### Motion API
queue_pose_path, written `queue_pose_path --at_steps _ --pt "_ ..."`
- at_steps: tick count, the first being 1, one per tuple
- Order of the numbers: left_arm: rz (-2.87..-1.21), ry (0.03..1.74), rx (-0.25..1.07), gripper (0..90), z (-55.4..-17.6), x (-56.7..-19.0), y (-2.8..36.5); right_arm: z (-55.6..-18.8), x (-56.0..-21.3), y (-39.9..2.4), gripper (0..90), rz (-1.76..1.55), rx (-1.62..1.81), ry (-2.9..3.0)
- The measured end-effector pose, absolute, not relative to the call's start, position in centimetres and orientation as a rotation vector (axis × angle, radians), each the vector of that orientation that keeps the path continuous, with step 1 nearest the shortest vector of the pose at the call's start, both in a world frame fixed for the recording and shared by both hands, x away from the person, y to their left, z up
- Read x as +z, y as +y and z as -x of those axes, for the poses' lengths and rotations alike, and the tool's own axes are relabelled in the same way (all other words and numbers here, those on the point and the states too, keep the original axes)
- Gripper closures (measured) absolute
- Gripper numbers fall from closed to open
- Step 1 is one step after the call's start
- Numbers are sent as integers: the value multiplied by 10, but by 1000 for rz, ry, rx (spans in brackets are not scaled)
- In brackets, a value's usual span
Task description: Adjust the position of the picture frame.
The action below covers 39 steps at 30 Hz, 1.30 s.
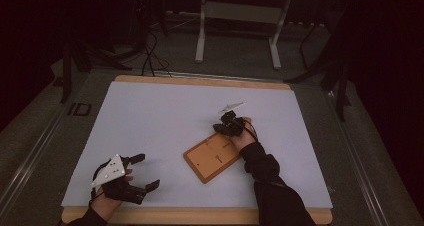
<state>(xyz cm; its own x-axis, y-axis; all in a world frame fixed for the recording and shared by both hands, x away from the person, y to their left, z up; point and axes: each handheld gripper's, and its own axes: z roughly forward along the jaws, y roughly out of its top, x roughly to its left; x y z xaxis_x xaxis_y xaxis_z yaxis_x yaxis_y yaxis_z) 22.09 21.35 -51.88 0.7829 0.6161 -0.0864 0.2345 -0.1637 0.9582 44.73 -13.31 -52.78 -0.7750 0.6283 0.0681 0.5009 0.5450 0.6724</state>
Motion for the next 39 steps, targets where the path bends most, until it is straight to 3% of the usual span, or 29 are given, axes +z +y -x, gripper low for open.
queue_pose_path --at_steps 16,30,39 --pt "-1746 661 377 9 -222 -520 210 -409 -529 -168 900 -1018 1113 2563" --pt "-1751 639 376 9 -224 -520 207 -375 -524 -173 900 -1008 1169 2539" --pt "-1754 633 363 9 -228 -521 205 -387 -533 -178 900 -1053 1152 2520"
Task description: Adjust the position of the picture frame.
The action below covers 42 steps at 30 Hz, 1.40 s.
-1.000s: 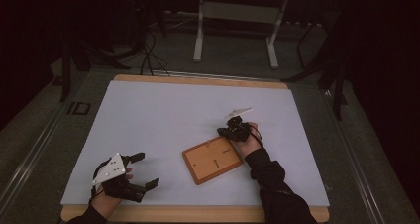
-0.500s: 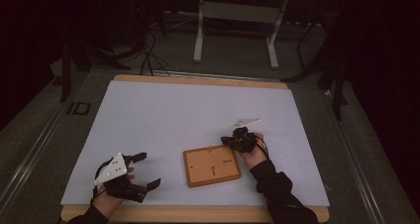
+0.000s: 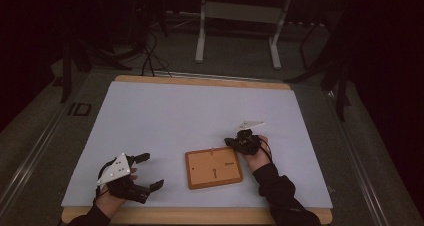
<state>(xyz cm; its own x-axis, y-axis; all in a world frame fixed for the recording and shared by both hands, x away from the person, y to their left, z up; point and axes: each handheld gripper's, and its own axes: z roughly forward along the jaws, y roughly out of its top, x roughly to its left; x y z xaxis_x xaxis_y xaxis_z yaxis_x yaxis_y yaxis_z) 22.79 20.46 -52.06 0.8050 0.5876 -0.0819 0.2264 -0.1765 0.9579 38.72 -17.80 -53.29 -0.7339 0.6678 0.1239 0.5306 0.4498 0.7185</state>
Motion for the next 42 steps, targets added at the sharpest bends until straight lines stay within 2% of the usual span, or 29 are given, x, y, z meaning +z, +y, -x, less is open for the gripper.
queue_pose_path --at_steps 28,37,42 --pt "-1759 611 342 9 -227 -521 197 -364 -536 -186 898 -1064 1149 2522" --pt "-1759 597 330 9 -228 -522 193 -356 -513 -201 778 -1055 1262 2436" --pt "-1751 571 314 9 -229 -522 189 -345 -505 -205 613 -1020 1306 2425"
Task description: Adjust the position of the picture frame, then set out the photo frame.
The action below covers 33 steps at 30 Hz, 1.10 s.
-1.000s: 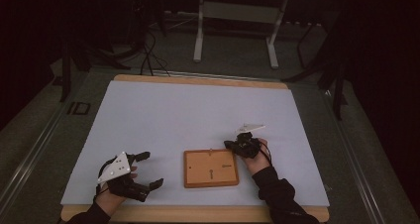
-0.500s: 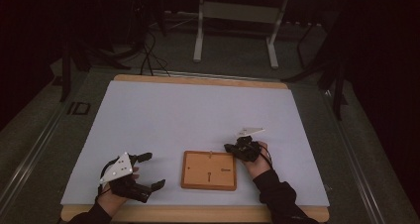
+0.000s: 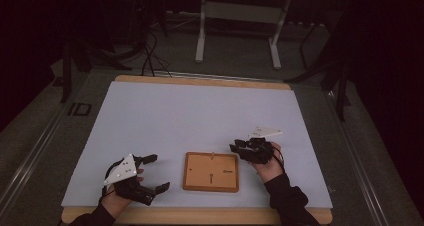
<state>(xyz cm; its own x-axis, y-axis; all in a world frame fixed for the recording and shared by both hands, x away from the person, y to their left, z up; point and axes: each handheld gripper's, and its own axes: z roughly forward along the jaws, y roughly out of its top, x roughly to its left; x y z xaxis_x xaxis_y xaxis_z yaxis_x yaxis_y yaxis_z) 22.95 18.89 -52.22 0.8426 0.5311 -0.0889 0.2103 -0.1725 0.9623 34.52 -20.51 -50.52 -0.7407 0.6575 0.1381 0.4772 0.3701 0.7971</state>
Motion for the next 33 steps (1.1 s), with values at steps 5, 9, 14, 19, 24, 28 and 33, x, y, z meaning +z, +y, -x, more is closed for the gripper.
queue_pose_path --at_steps 5,9,14,19,24,28,33 --pt "-1767 557 295 9 -232 -520 185 -333 -499 -208 468 -990 1367 2398" --pt "-1765 546 273 9 -234 -515 179 -322 -495 -210 340 -956 1409 2380" --pt "-1784 527 225 9 -240 -509 167 -312 -492 -216 196 -975 1464 2349" --pt "-1794 511 175 9 -249 -502 155 -304 -488 -226 149 -957 1549 2327" --pt "-1806 511 163 26 -263 -502 148 -293 -486 -232 155 -874 1539 2317" --pt "-1836 502 166 27 -272 -502 139 -287 -486 -239 150 -869 1557 2310" --pt "-1852 516 156 61 -286 -503 129 -278 -484 -244 161 -850 1570 2300"
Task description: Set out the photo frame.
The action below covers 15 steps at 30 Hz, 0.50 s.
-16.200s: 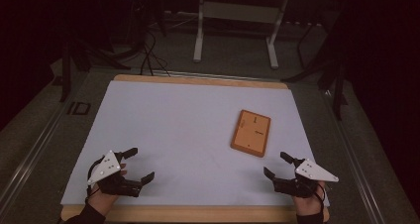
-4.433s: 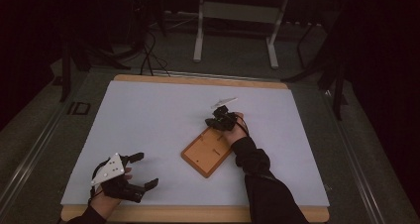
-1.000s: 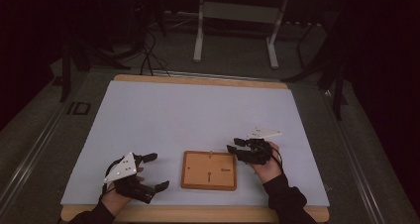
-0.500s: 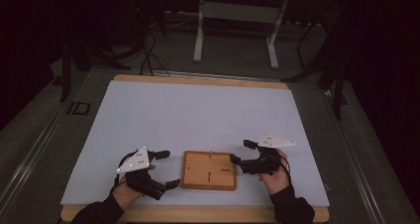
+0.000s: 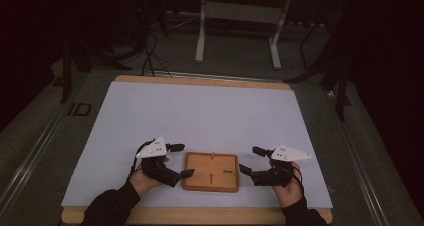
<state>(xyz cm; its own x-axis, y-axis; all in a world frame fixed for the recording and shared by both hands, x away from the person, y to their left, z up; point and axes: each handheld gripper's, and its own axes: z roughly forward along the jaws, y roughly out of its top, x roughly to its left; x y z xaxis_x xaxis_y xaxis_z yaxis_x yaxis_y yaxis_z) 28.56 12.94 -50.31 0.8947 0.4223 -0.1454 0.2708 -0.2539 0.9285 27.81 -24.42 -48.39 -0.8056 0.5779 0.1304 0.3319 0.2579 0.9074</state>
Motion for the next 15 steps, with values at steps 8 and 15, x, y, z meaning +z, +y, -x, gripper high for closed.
queue_pose_path --at_steps 8,15 --pt "-1864 543 170 232 -306 -512 114 -270 -481 -251 153 -826 1576 2284" --pt "-1924 499 173 304 -317 -519 90 -270 -487 -256 143 -833 1571 2289"
